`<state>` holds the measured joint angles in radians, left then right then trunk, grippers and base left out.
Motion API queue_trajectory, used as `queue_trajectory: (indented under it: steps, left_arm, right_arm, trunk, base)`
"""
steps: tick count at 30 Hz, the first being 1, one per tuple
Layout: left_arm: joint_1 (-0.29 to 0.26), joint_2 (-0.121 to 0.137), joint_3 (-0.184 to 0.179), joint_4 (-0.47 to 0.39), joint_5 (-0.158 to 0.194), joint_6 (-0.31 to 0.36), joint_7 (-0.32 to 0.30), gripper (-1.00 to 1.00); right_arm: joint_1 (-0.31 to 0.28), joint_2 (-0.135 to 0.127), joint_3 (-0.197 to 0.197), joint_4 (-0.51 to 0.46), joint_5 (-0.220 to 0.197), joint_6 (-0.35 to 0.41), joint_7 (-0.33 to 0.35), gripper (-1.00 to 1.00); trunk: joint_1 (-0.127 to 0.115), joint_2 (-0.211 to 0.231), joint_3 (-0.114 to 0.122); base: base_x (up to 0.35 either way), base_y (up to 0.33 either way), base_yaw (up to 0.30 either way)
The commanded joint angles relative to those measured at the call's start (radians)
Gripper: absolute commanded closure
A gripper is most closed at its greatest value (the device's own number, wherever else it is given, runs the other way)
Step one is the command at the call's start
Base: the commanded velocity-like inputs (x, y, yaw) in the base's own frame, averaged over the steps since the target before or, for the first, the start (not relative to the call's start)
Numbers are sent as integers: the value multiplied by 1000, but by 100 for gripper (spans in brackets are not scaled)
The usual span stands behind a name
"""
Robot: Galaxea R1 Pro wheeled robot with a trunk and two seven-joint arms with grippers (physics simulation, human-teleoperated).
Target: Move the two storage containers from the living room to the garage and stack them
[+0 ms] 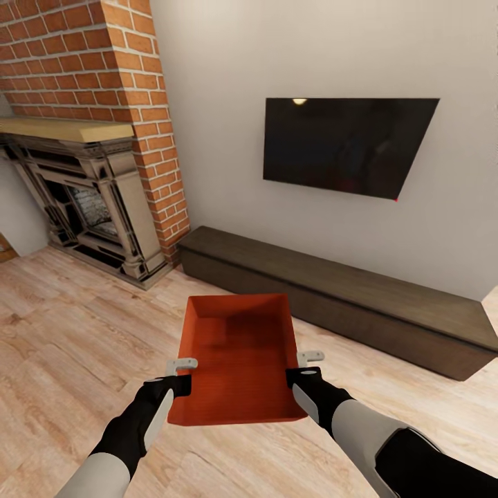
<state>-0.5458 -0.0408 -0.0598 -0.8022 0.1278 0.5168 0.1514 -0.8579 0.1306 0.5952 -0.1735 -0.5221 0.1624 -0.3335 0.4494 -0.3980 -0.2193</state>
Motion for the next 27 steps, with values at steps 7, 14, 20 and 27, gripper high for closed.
queue_trajectory:
  steps: [7, 14, 20, 27]
  left_arm:
    - [0, 1, -3, 9, -10, 8, 14, 100]
    - [0, 1, -3, 9, -10, 8, 14, 100]
    - [0, 1, -3, 9, -9, 8, 14, 100]
    - [0, 1, -3, 9, -10, 8, 15, 100]
  right_arm:
    - [-1, -1, 8, -24, 7, 6, -4, 100]
    - [-1, -1, 8, -24, 7, 6, -3, 100]
    - [-1, -1, 8, -24, 7, 6, -4, 100]
    - [-1, 0, 8, -24, 7, 6, -4, 100]
  trunk:
    - [1, -2, 9]
    - [1, -2, 19]
    - [1, -2, 28]
    - [1, -2, 39]
  base:
    - [0, 0, 0]
    - [0, 0, 0]
    - [0, 0, 0]
    - [0, 0, 0]
